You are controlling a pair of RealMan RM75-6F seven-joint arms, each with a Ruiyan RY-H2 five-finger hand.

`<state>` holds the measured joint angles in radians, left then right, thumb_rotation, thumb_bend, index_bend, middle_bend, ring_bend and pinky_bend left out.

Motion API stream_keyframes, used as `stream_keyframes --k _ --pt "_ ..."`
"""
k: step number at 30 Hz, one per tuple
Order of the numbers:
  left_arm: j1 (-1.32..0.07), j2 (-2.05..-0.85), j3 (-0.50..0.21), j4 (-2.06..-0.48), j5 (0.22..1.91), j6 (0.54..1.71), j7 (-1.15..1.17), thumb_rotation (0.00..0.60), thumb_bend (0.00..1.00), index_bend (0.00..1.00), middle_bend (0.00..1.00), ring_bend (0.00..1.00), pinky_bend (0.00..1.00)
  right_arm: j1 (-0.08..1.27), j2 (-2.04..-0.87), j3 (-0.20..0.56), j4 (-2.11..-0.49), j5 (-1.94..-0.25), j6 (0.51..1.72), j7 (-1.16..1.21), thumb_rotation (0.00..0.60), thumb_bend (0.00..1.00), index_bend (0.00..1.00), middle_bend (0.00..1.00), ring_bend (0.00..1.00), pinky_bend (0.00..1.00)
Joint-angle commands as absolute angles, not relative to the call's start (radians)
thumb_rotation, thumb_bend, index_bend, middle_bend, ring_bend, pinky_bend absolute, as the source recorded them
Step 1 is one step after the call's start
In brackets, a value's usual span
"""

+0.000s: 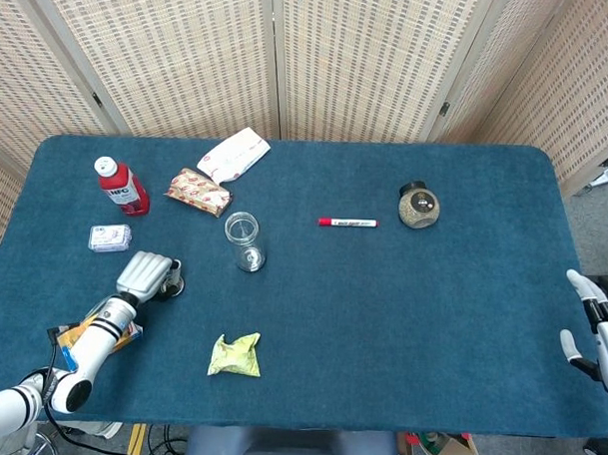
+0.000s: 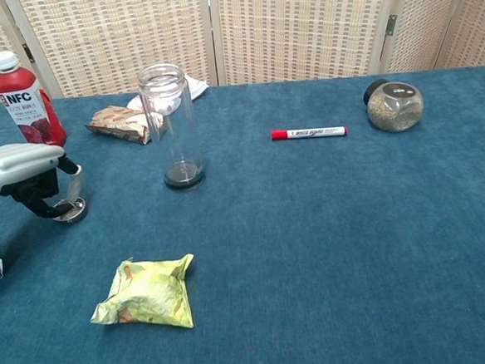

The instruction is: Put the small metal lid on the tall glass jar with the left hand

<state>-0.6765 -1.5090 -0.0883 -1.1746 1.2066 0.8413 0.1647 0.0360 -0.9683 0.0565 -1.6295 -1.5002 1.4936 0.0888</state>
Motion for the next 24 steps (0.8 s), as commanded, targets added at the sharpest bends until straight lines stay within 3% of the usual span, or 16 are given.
stream_keyframes --k 1,16,24 --pt "-0.676 -1.509 -0.089 -1.172 1.205 0.839 0.166 0.6 0.4 0.59 1.0 0.97 1.0 0.037 -0.969 0.057 -1.629 -1.5 1.493 0.088 0.6 0.42 0.05 0.15 0.03 0.13" --pt "-0.667 -1.503 -0.099 -1.173 1.229 0.87 0.138 0.6 0.45 0.62 1.0 0.99 1.0 0.031 -0.966 0.056 -1.637 -1.505 1.504 0.084 0.6 0.42 0.05 0.15 0.03 0.13" --pt "-0.659 -1.424 -0.118 -1.272 1.228 0.903 0.156 0.6 0.45 0.62 1.0 0.99 1.0 0.03 -0.965 0.055 -1.64 -1.51 1.507 0.084 0.6 0.42 0.05 0.15 0.03 0.13"
